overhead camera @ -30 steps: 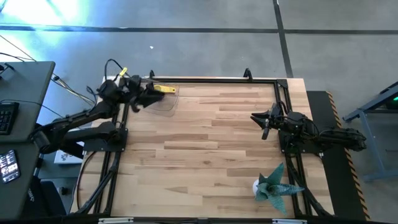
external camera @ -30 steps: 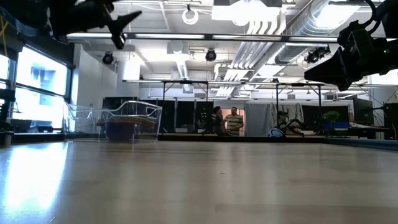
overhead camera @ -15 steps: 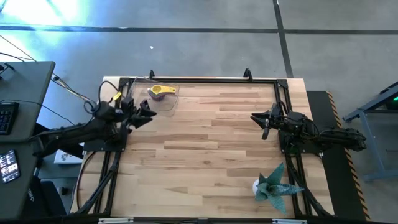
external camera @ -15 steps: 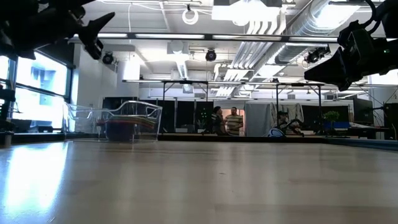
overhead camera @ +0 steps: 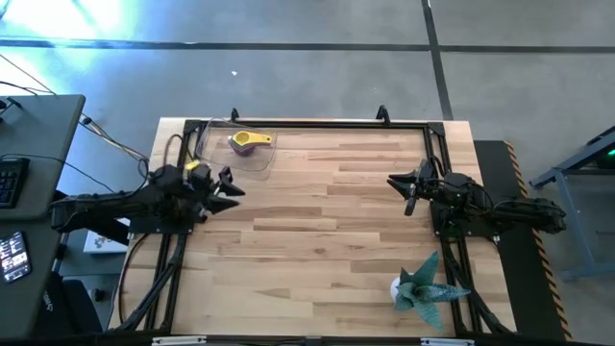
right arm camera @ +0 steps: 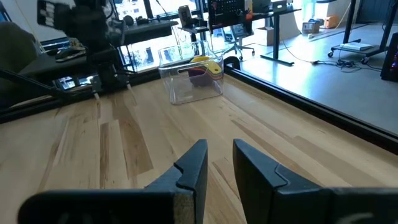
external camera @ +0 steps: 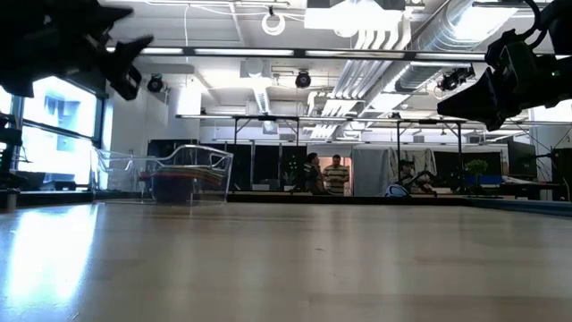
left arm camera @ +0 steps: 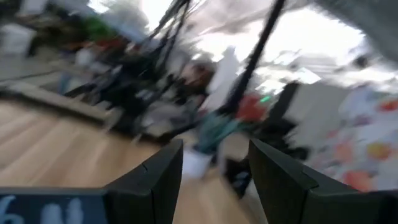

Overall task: Nest measuring cups in basket
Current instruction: Return to Home Position

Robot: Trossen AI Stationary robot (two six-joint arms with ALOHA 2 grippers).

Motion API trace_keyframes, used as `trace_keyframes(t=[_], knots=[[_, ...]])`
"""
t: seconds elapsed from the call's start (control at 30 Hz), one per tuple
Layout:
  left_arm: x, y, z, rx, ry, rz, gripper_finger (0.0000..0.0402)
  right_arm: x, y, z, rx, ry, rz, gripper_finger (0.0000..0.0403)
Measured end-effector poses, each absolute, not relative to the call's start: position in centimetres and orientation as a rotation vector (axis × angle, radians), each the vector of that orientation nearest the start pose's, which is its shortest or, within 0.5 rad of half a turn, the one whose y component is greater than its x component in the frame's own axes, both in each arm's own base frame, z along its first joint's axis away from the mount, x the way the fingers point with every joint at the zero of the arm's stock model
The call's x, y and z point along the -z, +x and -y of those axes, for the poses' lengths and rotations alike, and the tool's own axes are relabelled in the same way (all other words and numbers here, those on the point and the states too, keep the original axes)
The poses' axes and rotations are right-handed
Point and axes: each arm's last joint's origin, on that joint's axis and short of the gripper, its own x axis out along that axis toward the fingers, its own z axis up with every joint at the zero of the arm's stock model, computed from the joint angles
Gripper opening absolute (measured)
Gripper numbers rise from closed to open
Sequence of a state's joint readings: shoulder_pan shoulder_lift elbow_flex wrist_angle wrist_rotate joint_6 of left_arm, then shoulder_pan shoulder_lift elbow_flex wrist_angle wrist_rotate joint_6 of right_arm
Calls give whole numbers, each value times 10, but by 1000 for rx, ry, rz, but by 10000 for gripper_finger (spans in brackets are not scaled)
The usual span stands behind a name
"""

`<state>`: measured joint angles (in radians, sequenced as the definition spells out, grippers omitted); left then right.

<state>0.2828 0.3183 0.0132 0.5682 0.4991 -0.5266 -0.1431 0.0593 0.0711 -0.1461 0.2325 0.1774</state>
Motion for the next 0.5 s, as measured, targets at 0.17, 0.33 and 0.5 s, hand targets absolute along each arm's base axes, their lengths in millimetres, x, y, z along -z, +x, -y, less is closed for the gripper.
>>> trace_keyframes(t=[0.17, 0.33, 0.5], knots=[[-174, 115, -19, 99, -363, 21, 172, -169, 94, 20, 386, 168, -101, 69], [-165, 115, -17, 41, -348, -55, 172, -169, 94, 20, 386, 168, -102, 69], [-160, 115, -18, -97, -352, -85, 172, -169, 94, 20, 386, 170, -101, 69]])
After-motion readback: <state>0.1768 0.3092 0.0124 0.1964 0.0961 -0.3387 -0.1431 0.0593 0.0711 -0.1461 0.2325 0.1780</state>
